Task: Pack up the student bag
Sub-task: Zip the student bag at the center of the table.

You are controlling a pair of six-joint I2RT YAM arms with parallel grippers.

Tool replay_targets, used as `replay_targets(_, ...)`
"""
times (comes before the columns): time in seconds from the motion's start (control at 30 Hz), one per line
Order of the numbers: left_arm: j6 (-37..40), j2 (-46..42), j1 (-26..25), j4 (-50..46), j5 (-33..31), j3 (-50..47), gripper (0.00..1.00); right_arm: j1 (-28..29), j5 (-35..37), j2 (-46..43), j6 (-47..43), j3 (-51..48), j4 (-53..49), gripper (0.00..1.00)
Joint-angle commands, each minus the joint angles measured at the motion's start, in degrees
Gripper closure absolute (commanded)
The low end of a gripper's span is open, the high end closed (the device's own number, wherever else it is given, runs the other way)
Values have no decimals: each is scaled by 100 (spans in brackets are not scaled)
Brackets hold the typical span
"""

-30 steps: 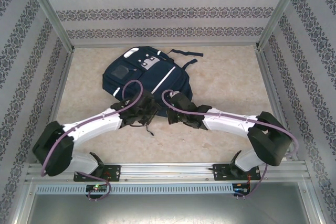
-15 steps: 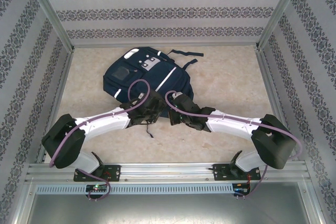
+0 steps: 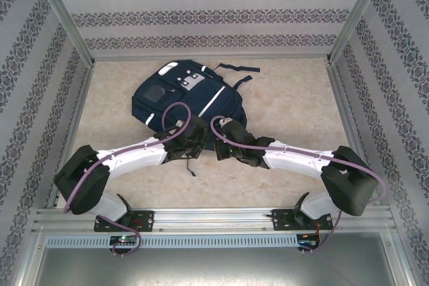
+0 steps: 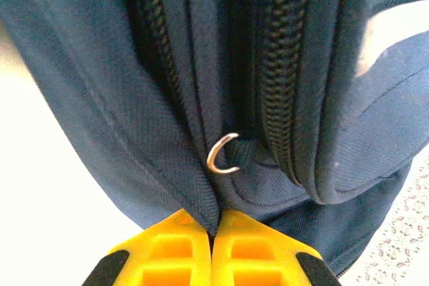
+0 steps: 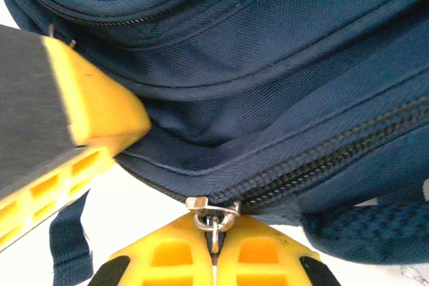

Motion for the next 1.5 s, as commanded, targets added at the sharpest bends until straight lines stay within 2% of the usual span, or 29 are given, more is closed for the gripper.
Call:
replay_targets(0.0, 89, -670, 206, -1514, -749, -63, 100, -142, 177, -331, 40, -64, -82, 100)
replay_targets(0.1, 45, -1254, 381, -2297, -1049, -220, 100, -393, 173, -466, -29, -179, -170, 100)
replay_targets(0.23, 43, -2063, 722, -2803, -1262, -623, 100, -794, 99, -501, -174, -255, -243, 100)
replay_targets(0.3, 249, -2417, 1078, -2924, -1153, -797, 100, -954, 56, -421, -264, -248, -260, 100)
replay_targets(0.4, 987, -2730, 1880, -3184, -877, -842, 100, -1108, -17, -277, -349, -170, -269, 100)
replay_targets(0.5, 2110, -2663, 2839, -3581, -774, -528, 100, -1097, -147, -75, -405, -5, -271, 100)
replay_targets(0.63, 3331, -2137, 4154, -3383, -166, -155, 100, -892, -379, 221, -417, 296, -245, 100)
replay_targets(0.7, 3746, -1775, 4591, -3225, -11, 50, 100, -669, -387, 416, -396, 533, -285, 100)
replay_targets(0.83, 4507, -915, 5118, -3274, -117, 625, 100, -179, -625, 928, -291, 1032, -212, 100)
replay_targets(0.93, 4691, -588, 5172, -3438, 131, 1032, 100, 99, -712, 1255, -253, 1402, -162, 100)
replay_targets(1.0, 4567, -631, 5172, -3452, 444, 1023, 87, 184, -765, 1414, -225, 1570, -111, 100)
replay_targets(1.1, 4162, -1021, 5109, -3366, 998, 748, 62, 222, -866, 1579, -204, 1761, -70, 100)
replay_targets(1.13, 4000, -1209, 5060, -3368, 1147, 627, 59, 222, -906, 1617, -215, 1805, -57, 100)
replay_targets(1.33, 2955, -2368, 4418, -3641, 1546, -56, 54, 218, -1022, 1761, -218, 1968, -11, 100)
replay_targets(1.47, 1958, -2962, 3636, -3274, 1621, -575, 52, 221, -1064, 1815, -183, 2003, 26, 100)
